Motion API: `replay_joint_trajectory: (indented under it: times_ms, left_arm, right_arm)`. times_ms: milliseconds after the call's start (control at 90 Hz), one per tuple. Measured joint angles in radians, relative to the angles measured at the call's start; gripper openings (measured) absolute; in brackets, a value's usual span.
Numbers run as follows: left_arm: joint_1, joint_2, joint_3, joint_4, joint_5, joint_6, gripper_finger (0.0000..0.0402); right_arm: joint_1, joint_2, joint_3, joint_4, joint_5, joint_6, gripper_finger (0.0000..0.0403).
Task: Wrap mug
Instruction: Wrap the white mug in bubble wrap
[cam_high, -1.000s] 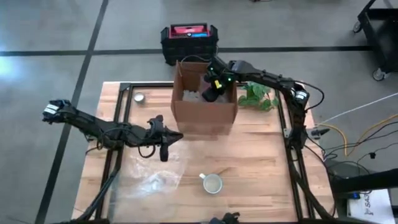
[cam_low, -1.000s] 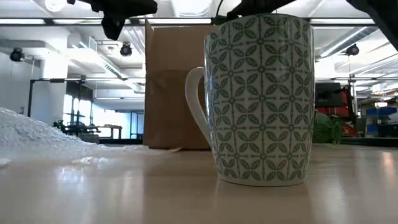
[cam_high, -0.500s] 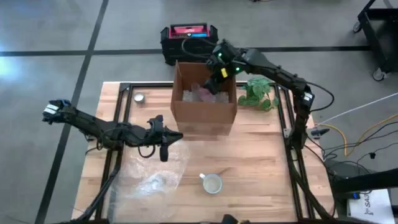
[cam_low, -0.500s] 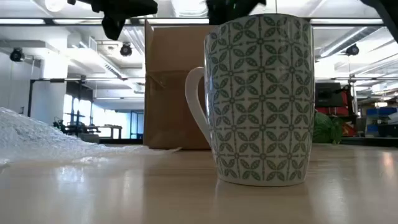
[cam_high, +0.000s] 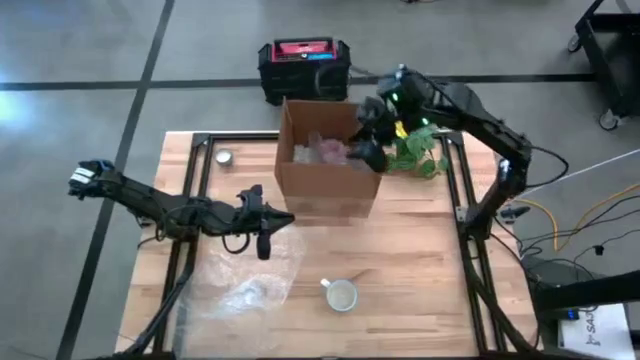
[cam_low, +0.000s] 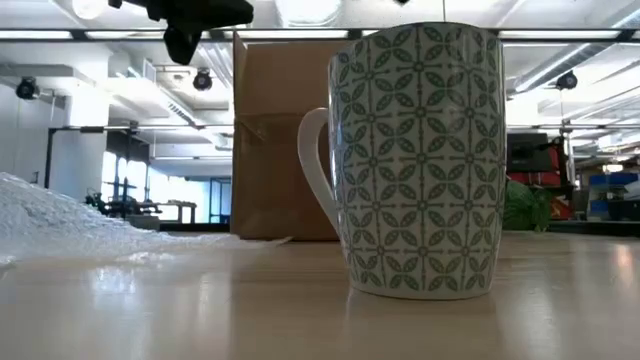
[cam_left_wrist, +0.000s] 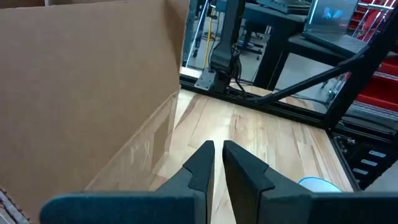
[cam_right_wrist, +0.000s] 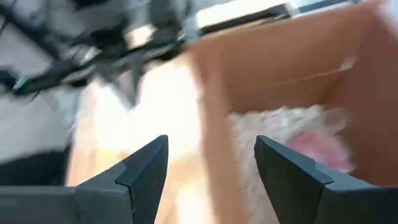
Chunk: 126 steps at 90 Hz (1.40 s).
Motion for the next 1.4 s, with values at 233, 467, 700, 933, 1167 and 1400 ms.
replay_joint_trajectory:
  times_ms: [233,467,700,933,1167,1400]
  left_arm:
    - [-0.003,-0.001,0.0,-0.071,0.123,-0.026,0.0021]
    - [-0.07,0.008,0.0,-0.174,0.211,-0.212,0.0003]
    - [-0.174,0.055,0.0,-0.423,0.226,-0.39,0.0001]
    - [-0.201,0.184,0.0,-0.491,0.217,-0.456,0.0]
    - [-0.201,0.365,0.0,-0.571,0.209,-0.524,0.0]
    - [-0.201,0.465,0.0,-0.505,0.215,-0.548,0.0]
  right_arm:
    - [0.318,-0.046,-0.156,-0.041,0.009,0.018,0.0205]
    - [0.602,-0.051,-0.412,0.142,0.239,0.099,0.0205]
    - [0.696,-0.004,-0.628,0.418,0.346,0.134,0.02]
    - [0.697,0.067,-0.703,0.462,0.361,0.188,0.0188]
    - [0.697,0.136,-0.708,0.491,0.429,0.21,0.0174]
    - [0.678,0.225,-0.708,0.538,0.428,0.264,0.0159]
